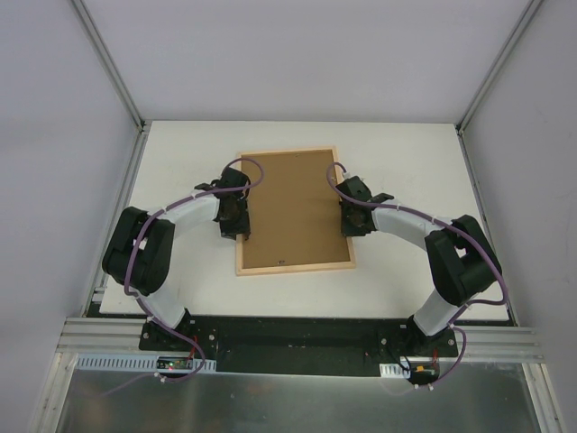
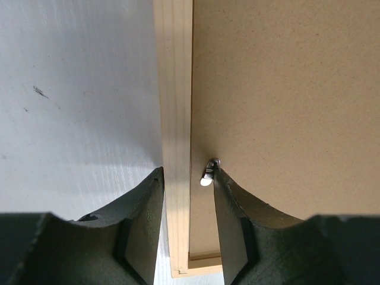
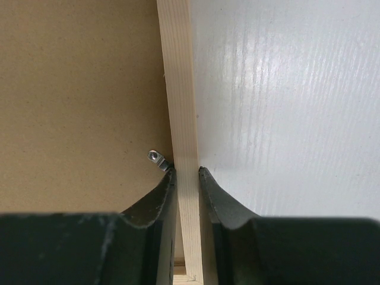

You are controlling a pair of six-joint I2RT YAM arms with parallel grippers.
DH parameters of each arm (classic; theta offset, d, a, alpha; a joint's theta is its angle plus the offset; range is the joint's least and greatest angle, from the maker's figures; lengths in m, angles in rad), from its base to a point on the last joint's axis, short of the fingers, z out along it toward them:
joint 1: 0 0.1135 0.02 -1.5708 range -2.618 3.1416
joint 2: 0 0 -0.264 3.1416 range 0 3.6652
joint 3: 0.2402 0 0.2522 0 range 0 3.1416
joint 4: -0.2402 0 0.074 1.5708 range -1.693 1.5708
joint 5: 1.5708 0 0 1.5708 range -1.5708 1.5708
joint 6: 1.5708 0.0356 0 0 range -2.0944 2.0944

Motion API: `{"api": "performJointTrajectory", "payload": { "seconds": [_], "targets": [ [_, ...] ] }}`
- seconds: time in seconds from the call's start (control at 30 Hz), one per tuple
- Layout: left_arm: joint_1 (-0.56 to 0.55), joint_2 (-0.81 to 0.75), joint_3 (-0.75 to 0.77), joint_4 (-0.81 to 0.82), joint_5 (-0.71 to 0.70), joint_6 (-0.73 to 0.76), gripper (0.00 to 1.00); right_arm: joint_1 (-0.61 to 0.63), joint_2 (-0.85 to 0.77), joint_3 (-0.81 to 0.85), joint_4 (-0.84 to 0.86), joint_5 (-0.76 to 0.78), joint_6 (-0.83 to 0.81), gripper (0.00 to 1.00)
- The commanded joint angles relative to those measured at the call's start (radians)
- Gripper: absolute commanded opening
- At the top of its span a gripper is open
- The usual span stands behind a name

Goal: Put the photo into the frame

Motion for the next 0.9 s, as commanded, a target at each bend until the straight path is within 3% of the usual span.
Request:
{"api": "performJointTrajectory", "payload": {
  "seconds": [0.0,0.53,0.87],
  "targets": [
    [0.003,0.012,-0.053,-0.051,0.046,0.011,0.36,-0.001,0.012,-0.009,-0.004,-0.027,0.007,0.00],
    [0.018,0.003,-0.055,-0.023,0.126,0.006,0.42,-0.001,0.019,-0.003,-0.005,-0.030,0.006,0.00],
    [0.038,0.009,-0.088,-0.026,0.082,0.001,0.27,-0.004,0.021,-0.001,-0.007,-0.031,0.004,0.00]
  ]
}}
